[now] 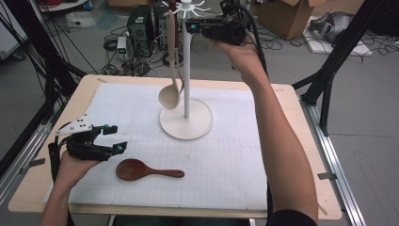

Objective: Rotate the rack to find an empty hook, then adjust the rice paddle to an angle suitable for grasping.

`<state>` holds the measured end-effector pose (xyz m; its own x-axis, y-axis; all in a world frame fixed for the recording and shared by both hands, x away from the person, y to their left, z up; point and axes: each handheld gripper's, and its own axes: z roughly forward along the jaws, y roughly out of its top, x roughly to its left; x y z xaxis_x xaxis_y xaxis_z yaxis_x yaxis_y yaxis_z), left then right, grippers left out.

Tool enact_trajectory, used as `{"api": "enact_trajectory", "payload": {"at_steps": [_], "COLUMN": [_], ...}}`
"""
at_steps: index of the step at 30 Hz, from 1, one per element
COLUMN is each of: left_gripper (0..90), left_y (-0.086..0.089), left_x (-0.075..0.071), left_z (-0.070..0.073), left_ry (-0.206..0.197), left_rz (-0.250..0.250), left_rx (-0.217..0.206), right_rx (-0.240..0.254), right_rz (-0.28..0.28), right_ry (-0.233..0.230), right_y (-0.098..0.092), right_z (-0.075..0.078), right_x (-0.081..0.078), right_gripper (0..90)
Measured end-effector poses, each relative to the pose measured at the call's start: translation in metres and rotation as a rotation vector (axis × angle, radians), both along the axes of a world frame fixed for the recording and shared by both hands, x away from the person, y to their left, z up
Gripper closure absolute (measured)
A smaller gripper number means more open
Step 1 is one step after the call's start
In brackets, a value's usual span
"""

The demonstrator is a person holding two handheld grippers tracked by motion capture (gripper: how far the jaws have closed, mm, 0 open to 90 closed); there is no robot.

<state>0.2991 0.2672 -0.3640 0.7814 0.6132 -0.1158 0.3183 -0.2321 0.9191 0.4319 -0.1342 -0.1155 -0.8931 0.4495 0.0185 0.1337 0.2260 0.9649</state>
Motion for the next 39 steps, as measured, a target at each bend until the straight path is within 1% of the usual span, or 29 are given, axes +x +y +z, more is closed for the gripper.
{"api": "enact_trajectory", "payload": {"at_steps": [4,7,11,13,18,20,22,24,26,29,35,36,39], "left_gripper": [21.5,21.5,21.5,21.5,21.7,21.8,22.0,22.3,22.9,23.8,25.8,26.2,27.1], "left_y": [-0.001,-0.002,-0.004,-0.004,-0.005,-0.005,-0.006,-0.007,-0.008,-0.009,-0.013,-0.013,-0.016], "left_x": [0.0,0.0,0.0,0.0,-0.001,-0.001,0.0,0.0,-0.001,0.0,-0.002,-0.002,-0.002], "left_z": [0.0,0.0,0.0,0.0,0.0,0.0,0.0,-0.001,-0.002,-0.002,-0.004,-0.004,-0.004], "left_ry": [0.001,-0.001,-0.002,-0.001,0.0,-0.002,-0.001,0.001,0.004,0.004,0.003,0.003,0.001], "left_rz": [-0.004,-0.007,-0.013,-0.015,-0.02,-0.023,-0.029,-0.036,-0.042,-0.049,-0.062,-0.067,-0.072], "left_rx": [0.001,0.003,0.005,0.003,0.006,0.005,0.004,0.008,0.009,0.01,0.015,0.013,0.02], "right_rx": [-0.002,-0.004,-0.036,-0.04,-0.05,-0.057,-0.063,-0.064,-0.07,-0.065,-0.079,-0.078,-0.082], "right_rz": [0.006,0.012,0.021,0.027,0.03,0.035,0.042,0.043,0.039,0.039,0.027,0.03,0.05], "right_ry": [0.002,0.015,0.011,0.021,0.05,0.058,0.08,0.085,0.099,0.115,0.138,0.14,0.164], "right_y": [-0.004,-0.008,-0.014,-0.017,-0.022,-0.023,-0.025,-0.027,-0.029,-0.033,-0.038,-0.038,-0.036], "right_z": [-0.008,-0.016,-0.029,-0.036,-0.054,-0.063,-0.074,-0.083,-0.091,-0.102,-0.124,-0.127,-0.139], "right_x": [-0.007,-0.014,-0.023,-0.027,-0.036,-0.04,-0.046,-0.05,-0.055,-0.061,-0.071,-0.073,-0.08], "right_gripper": [63.2,52.8,47.9,44.1,37.8,36.2,33.8,32.1,28.6,26.9,26.4,26.3,26.3]}}
